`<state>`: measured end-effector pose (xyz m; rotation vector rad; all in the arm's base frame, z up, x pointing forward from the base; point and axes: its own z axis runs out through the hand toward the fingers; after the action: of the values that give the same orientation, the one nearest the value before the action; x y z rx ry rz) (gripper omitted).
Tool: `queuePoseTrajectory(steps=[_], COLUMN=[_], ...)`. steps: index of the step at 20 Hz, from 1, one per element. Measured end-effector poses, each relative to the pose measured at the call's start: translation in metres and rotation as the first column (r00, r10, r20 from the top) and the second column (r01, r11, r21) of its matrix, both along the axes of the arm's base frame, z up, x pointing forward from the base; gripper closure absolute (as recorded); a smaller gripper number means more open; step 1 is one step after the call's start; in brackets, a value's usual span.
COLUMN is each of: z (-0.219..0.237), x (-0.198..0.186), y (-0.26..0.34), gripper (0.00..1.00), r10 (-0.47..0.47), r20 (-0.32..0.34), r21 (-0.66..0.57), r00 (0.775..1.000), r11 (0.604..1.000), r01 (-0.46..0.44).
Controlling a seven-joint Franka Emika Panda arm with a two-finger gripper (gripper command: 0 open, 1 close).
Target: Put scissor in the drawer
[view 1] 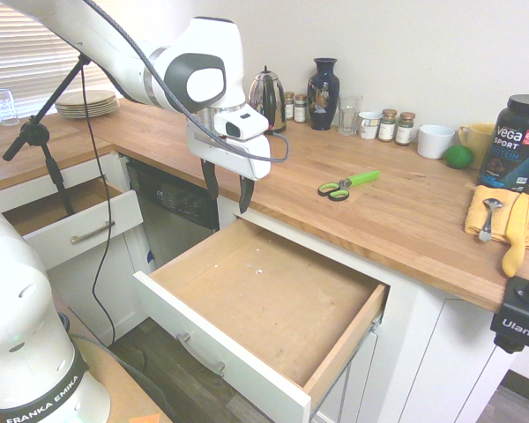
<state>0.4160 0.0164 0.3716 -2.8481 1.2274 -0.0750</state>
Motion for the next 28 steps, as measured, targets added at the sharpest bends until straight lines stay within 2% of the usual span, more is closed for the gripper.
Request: queuePoseTrajectory(steps=[5, 9, 15, 28], z=[0.001, 0.003, 0.004, 0.009], x=[0.004, 0.029, 0.096, 0.255], y=[-0.007, -0.028, -0.056, -0.077], gripper=[0.0, 0.0, 0.0, 0.0], r10=[0.0, -0.032, -0.063, -0.091], r20=[-0.006, 0.008, 0.028, 0.016], r21=[-0.019, -0.025, -0.04, -0.062], r00=[1.0, 0.999, 0.998, 0.996], r11=[1.0, 0.999, 0.997, 0.994], r01=[0.0, 0.032, 0.064, 0.092])
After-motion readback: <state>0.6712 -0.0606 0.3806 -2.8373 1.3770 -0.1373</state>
